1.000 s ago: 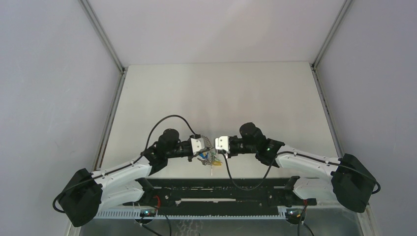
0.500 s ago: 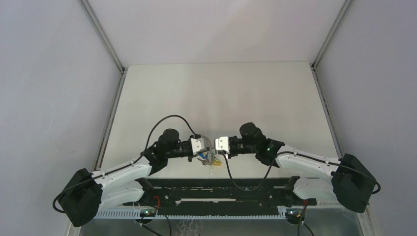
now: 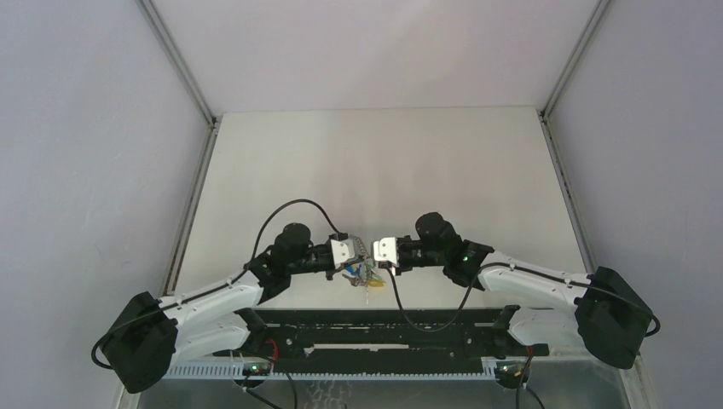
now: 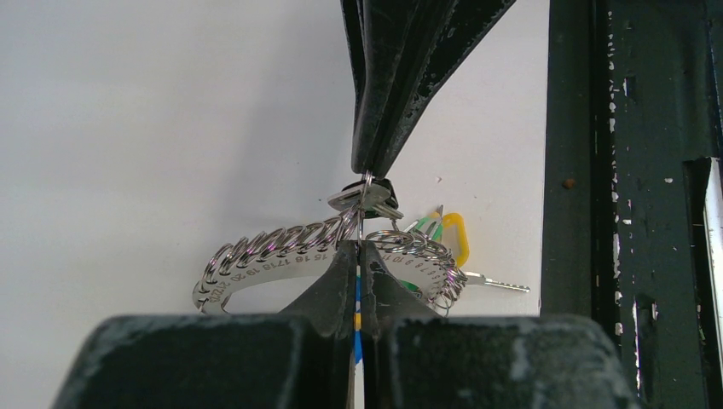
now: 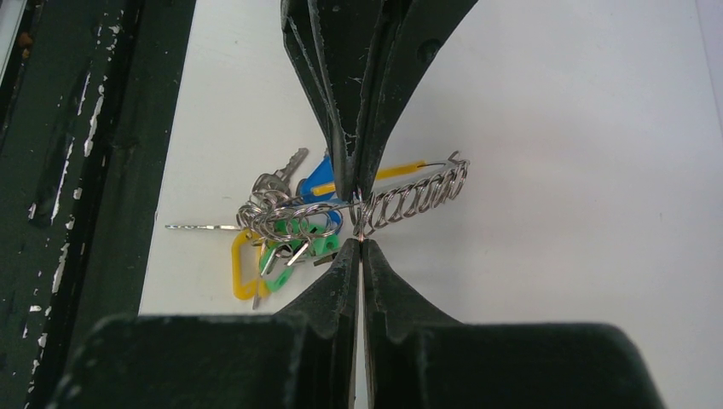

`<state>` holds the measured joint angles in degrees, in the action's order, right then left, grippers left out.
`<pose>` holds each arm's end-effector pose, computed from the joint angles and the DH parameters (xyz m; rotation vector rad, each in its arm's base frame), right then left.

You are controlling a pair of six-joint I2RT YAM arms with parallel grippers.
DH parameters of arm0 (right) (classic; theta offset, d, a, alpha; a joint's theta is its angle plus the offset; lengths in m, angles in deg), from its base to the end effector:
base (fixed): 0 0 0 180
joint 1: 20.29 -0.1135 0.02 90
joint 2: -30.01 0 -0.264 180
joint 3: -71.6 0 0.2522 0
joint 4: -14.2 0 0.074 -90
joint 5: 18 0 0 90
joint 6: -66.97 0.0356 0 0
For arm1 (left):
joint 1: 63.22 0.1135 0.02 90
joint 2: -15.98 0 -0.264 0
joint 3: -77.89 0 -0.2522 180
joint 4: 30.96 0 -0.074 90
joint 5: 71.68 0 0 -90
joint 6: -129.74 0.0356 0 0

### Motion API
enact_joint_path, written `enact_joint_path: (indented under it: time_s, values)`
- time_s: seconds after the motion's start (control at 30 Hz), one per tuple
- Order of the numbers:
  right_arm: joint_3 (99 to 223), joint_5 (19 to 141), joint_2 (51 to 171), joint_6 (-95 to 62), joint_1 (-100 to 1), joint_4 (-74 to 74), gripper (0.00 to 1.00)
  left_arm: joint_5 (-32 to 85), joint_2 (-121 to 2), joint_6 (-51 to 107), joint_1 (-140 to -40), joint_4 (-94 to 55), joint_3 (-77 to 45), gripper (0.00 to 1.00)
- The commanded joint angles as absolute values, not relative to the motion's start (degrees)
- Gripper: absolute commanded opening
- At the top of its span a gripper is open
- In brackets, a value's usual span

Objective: Put the keys on the keyring

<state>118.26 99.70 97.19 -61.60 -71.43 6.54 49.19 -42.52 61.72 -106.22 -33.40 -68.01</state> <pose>0.1420 0.2026 0.2186 -1.6510 1.2328 0.6332 0.1402 -0.1557 0.1953 1.3475 1.4426 -0.7658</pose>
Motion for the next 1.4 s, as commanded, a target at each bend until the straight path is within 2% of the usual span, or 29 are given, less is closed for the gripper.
enact_joint_path:
  time_s: [0.0,1.0,1.37]
  values:
    - [120.4,101.0,96.4,-62.1,-72.2,6.9,0.0,51.5,-41.7,60.7,-106.4,-37.3,-66.8,0.0]
    - [121.9,99.9,98.7,-63.7,-73.5,6.2,0.0,54.4,-42.3,60.9,-106.4,-37.3,-66.5,0.0]
    - [124.8,103.2,100.2,-65.3,-73.7,0.4,0.0,55.6,-42.2,63.2,-106.4,-34.5,-65.8,0.0]
